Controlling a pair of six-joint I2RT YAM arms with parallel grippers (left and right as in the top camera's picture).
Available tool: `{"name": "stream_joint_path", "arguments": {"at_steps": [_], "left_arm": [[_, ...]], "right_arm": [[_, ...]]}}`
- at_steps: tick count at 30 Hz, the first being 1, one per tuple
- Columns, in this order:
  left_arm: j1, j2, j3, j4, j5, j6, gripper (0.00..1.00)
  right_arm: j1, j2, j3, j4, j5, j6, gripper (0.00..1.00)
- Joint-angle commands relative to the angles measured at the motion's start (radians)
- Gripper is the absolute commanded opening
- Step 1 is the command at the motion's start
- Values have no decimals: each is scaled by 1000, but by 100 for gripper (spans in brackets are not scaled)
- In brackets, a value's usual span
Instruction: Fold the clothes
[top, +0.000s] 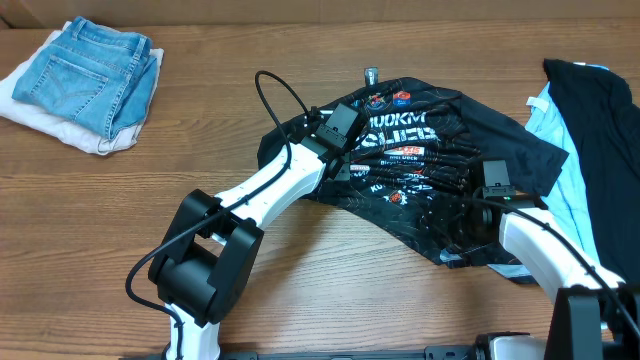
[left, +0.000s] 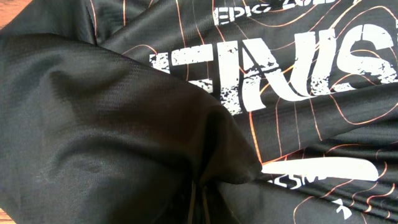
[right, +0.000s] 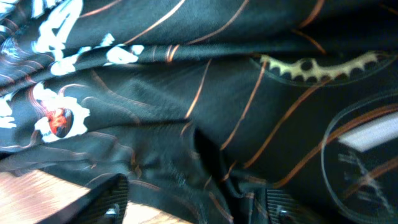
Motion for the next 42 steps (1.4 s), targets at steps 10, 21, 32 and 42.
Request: {"name": "stream_joint_path", "arguments": {"at_steps": [10, 21, 32, 42], "left_arm": [[0, 18, 17, 0, -18, -2, 4], [0, 18, 17, 0, -18, -2, 4], [0, 18, 17, -2, -18, -2, 4], [1, 18, 17, -2, -18, -2, 4]], "right_arm": [[4, 13, 43, -39, 17, -8, 56], [4, 13, 110, -118, 40, -8, 55], [4, 13, 109, -115, 54, -7, 54], [4, 13, 88, -107, 54, -4, 46]]}}
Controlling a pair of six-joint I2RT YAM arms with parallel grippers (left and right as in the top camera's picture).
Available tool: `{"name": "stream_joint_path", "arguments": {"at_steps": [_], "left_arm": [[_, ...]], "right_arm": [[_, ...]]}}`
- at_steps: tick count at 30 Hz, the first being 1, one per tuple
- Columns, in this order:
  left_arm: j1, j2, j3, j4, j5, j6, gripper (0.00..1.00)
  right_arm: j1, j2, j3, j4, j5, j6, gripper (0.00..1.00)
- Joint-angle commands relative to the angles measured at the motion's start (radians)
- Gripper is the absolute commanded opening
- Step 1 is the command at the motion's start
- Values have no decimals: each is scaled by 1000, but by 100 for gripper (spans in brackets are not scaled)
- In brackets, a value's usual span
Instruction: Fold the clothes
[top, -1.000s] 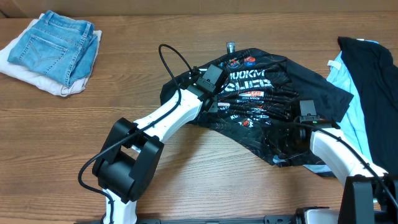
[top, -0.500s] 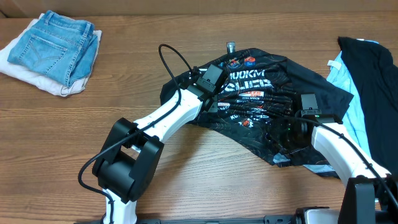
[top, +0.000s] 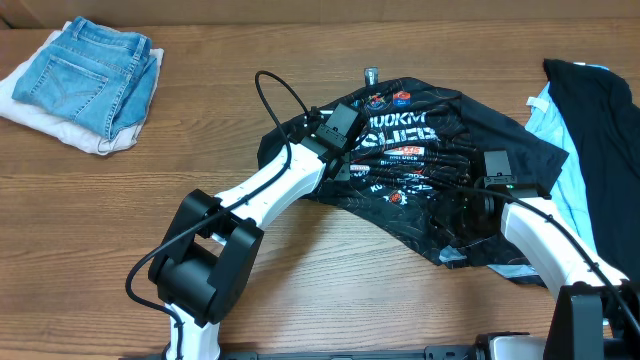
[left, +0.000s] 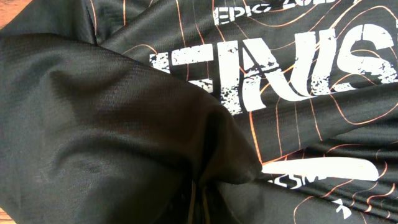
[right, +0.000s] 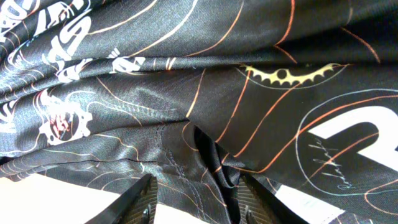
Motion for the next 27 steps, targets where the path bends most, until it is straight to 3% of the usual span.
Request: {"name": "stream_joint_path", "arguments": {"at_steps": [1, 5, 13, 20, 25, 27], "left_arm": [[1, 18, 17, -2, -18, -2, 4], [1, 18, 17, -2, -18, -2, 4], [1, 18, 17, -2, -18, -2, 4], [1, 18, 17, -3, -18, -2, 4], [1, 18, 17, -2, -18, -2, 4], [1, 18, 17, -3, -17, -2, 4]], "right_arm": [[4, 2, 0, 13, 13, -1, 46], [4, 2, -13, 20, 12, 0, 44], [4, 2, -26, 35, 5, 22, 31], [4, 2, -26, 31, 5, 23, 30], [4, 2, -26, 31, 5, 27, 4], [4, 2, -26, 32, 5, 30, 4]]}}
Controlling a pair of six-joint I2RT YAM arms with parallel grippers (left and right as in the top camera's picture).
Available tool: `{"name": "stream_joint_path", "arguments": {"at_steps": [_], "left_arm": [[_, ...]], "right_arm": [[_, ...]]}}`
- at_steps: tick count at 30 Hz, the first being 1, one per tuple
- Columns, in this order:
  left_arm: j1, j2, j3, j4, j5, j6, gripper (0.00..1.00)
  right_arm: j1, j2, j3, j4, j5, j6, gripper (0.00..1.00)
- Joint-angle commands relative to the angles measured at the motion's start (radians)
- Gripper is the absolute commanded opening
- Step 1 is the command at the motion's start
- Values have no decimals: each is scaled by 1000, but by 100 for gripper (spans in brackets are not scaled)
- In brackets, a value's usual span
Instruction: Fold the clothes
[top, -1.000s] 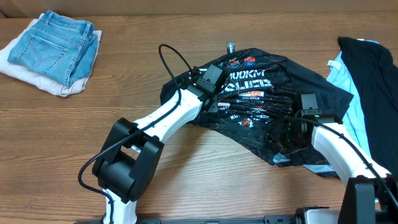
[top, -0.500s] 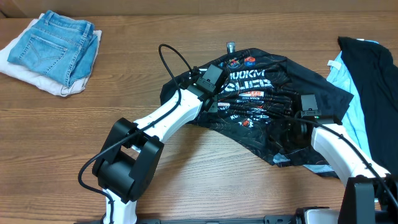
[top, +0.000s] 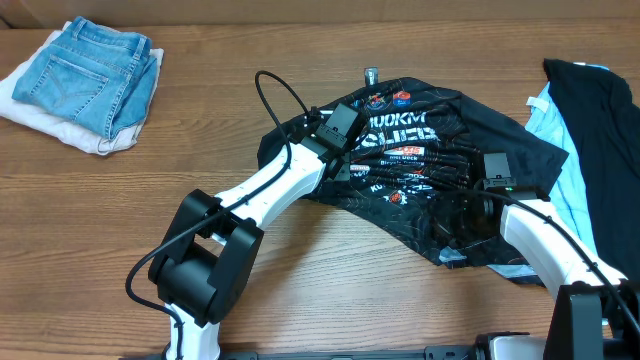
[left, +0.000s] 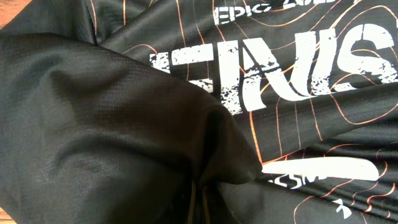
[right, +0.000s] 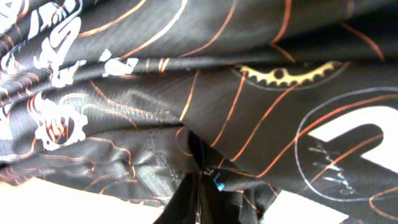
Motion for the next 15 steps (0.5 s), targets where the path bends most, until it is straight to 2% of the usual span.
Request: {"name": "stream_joint_path", "arguments": {"at_steps": [1, 8, 15], "left_arm": [[1, 18, 17, -2, -17, -2, 4], [1, -29, 38, -59, -14, 11, 4], [1, -178, 72, -177, -15, 18, 4]], "right_arm": [[4, 1, -7, 6, 6, 7, 4], [4, -45, 35, -53, 6, 6, 4], [4, -225, 174, -192, 6, 6, 4]]}}
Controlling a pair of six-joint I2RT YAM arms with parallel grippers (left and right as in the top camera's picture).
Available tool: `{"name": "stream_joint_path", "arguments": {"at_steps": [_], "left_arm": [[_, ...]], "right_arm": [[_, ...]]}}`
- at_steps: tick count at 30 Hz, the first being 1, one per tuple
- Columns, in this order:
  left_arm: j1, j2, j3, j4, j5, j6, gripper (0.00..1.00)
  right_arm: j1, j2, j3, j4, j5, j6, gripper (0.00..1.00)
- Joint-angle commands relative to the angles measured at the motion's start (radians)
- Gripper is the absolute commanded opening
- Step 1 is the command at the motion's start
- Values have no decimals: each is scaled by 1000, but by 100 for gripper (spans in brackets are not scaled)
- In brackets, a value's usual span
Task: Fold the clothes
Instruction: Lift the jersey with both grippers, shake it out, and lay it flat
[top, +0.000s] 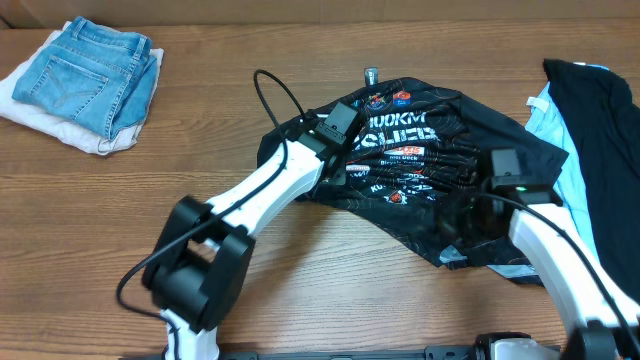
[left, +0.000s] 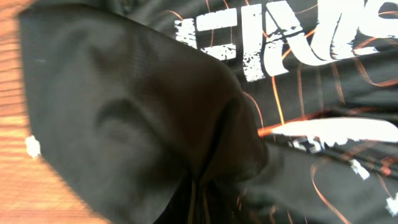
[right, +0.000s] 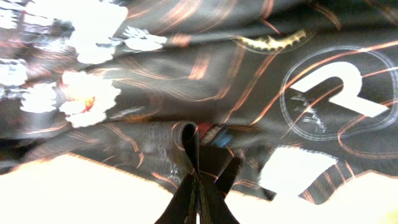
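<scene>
A black jersey with white and orange print lies crumpled in the middle of the wooden table. My left gripper is shut on its left part; in the left wrist view the dark cloth gathers into the gripper, the fingers hidden in folds. My right gripper is shut on a fold at the jersey's near right hem. In the right wrist view this gripper pinches a raised ridge of the jersey above the pale table.
Folded blue jeans rest on a white cloth at the back left. At the right edge a black garment lies over a light blue one. A small metal knob stands behind the jersey.
Both grippers, still shut on the jersey, have shifted with the cloth. The left wrist view now shows bare wood at its left; the right wrist view sees the jersey from farther off.
My left gripper was shut on the jersey's left part throughout. My right gripper was open at the near right hem, then open astride a small fold, then shut on that fold. Now both hold the cloth and have shifted it.
</scene>
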Motion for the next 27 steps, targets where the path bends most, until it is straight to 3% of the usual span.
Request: {"name": "stream_joint_path", "arguments": {"at_steps": [1, 9, 16, 27], "left_arm": [[1, -146, 43, -25, -14, 19, 4], [1, -404, 43, -122, -16, 43, 4], [1, -707, 71, -199, -53, 63, 4], [0, -1003, 418, -473, -84, 39, 4]], "right_arm": [[4, -114, 108, -46, 7, 0, 4], [4, -282, 330, -254, 46, -7, 4], [4, -320, 679, -485, 119, -34, 4], [4, -320, 1205, -722, 113, -55, 4]]}}
